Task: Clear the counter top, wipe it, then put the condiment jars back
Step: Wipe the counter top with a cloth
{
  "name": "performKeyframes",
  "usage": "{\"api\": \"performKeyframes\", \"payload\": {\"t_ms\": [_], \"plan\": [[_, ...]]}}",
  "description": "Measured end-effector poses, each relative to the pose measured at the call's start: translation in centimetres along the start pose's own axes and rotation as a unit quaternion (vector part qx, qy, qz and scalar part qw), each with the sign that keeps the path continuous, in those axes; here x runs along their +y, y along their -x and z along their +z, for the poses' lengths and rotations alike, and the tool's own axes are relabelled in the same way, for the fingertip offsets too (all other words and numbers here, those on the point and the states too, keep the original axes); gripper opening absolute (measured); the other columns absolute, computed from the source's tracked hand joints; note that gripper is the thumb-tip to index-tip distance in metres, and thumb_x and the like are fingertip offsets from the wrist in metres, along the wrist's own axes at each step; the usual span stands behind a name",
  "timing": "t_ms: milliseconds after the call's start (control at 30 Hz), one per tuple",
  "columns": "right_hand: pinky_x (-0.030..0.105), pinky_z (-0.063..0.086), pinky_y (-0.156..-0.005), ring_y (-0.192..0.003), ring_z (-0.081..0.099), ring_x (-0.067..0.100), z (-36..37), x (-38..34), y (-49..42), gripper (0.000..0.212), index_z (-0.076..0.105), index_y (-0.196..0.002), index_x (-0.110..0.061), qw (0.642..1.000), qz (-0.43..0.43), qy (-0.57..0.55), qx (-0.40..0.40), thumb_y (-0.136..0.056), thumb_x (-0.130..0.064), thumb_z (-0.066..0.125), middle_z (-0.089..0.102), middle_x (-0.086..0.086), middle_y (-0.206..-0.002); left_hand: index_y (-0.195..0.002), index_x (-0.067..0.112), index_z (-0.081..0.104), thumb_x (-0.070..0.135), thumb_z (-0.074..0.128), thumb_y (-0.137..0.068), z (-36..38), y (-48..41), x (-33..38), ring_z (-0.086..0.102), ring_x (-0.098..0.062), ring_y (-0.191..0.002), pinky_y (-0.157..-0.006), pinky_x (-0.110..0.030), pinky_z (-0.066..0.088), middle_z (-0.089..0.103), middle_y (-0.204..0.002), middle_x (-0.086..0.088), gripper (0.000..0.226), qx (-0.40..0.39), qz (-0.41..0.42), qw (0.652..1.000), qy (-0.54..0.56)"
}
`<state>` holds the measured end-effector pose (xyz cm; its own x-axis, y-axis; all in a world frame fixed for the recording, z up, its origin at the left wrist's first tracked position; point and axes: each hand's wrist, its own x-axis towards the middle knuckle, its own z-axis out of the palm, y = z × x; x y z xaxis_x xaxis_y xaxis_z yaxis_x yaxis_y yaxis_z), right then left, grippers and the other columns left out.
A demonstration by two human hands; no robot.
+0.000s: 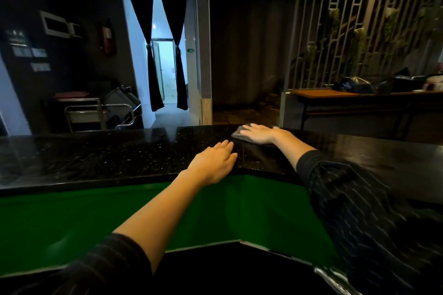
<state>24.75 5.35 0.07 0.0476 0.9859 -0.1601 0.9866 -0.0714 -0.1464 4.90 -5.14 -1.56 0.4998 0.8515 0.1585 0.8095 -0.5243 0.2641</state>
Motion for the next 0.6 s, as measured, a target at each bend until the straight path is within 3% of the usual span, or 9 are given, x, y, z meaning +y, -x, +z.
{"api": "performKeyframes", "payload": {"t_ms": [67, 167, 267, 433, 500, 600], "plan": [[0.058, -0.002, -0.116, -0.149, -0.001, 0.023, -0.1, 1.2, 0.2, 0.068, 0.004, -0.154, -0.032, 0.999, 0.035, 0.000, 0.006, -0.095, -0.066, 0.009, -0.003, -0.004, -0.163, -0.151, 0.018, 0.019, 0.036, 0.032, -0.102, -1.0, 0.6, -1.1, 0.018, -0.017, -0.146, -0.120, -0.040, 0.016, 0.017, -0.159, -0.001, 0.054, 0.042, -0.003, 0.997, 0.059], [0.060, 0.000, -0.116, -0.149, 0.002, 0.031, 0.1, -0.3, 1.0, 0.075, 0.008, -0.155, -0.024, 0.997, 0.074, 0.009, 0.026, -0.094, -0.068, 0.012, 0.001, 0.003, -0.163, -0.150, 0.018, 0.025, 0.035, 0.033, -0.102, -3.1, 2.3, -5.2, 0.024, -0.019, -0.144, -0.120, -0.039, 0.017, 0.024, -0.157, -0.001, 0.052, 0.084, -0.030, 0.996, 0.014], [0.063, 0.001, -0.114, -0.148, 0.006, 0.034, 1.1, -3.9, 3.0, 0.080, 0.012, -0.155, -0.023, 0.999, 0.038, 0.013, 0.035, -0.091, -0.072, 0.014, 0.005, 0.006, -0.162, -0.150, 0.017, 0.027, 0.035, 0.031, -0.103, -4.4, 4.0, -9.7, 0.022, -0.019, -0.145, -0.119, -0.035, 0.015, 0.025, -0.157, -0.004, 0.051, 0.030, -0.087, 0.995, -0.037], [0.057, -0.002, -0.115, -0.149, 0.003, 0.026, 2.9, -6.6, 6.9, 0.067, 0.009, -0.155, -0.029, 0.996, -0.089, 0.016, 0.022, -0.097, -0.062, 0.014, 0.001, 0.000, -0.163, -0.148, 0.021, 0.032, 0.036, 0.030, -0.103, -4.1, 4.5, -11.3, 0.019, -0.021, -0.146, -0.118, -0.034, 0.013, 0.024, -0.157, -0.003, 0.048, 0.003, -0.106, 0.994, 0.002], [0.055, -0.002, -0.116, -0.149, 0.002, 0.023, 2.8, -5.8, 7.8, 0.063, 0.009, -0.154, -0.032, 0.995, -0.092, 0.008, 0.022, -0.098, -0.060, 0.014, 0.000, -0.002, -0.163, -0.149, 0.021, 0.031, 0.035, 0.029, -0.103, -4.1, 4.4, -11.5, 0.019, -0.022, -0.146, -0.119, -0.035, 0.013, 0.023, -0.157, -0.004, 0.048, 0.000, -0.104, 0.995, 0.004], [0.056, -0.002, -0.117, -0.149, 0.003, 0.025, 2.7, -5.5, 7.9, 0.062, 0.010, -0.154, -0.032, 0.999, -0.021, -0.008, 0.039, -0.099, -0.059, 0.014, 0.001, -0.002, -0.163, -0.149, 0.020, 0.029, 0.035, 0.027, -0.104, -4.1, 4.4, -11.6, 0.020, -0.025, -0.146, -0.118, -0.035, 0.014, 0.022, -0.158, -0.006, 0.048, -0.006, -0.102, 0.995, -0.011]]}}
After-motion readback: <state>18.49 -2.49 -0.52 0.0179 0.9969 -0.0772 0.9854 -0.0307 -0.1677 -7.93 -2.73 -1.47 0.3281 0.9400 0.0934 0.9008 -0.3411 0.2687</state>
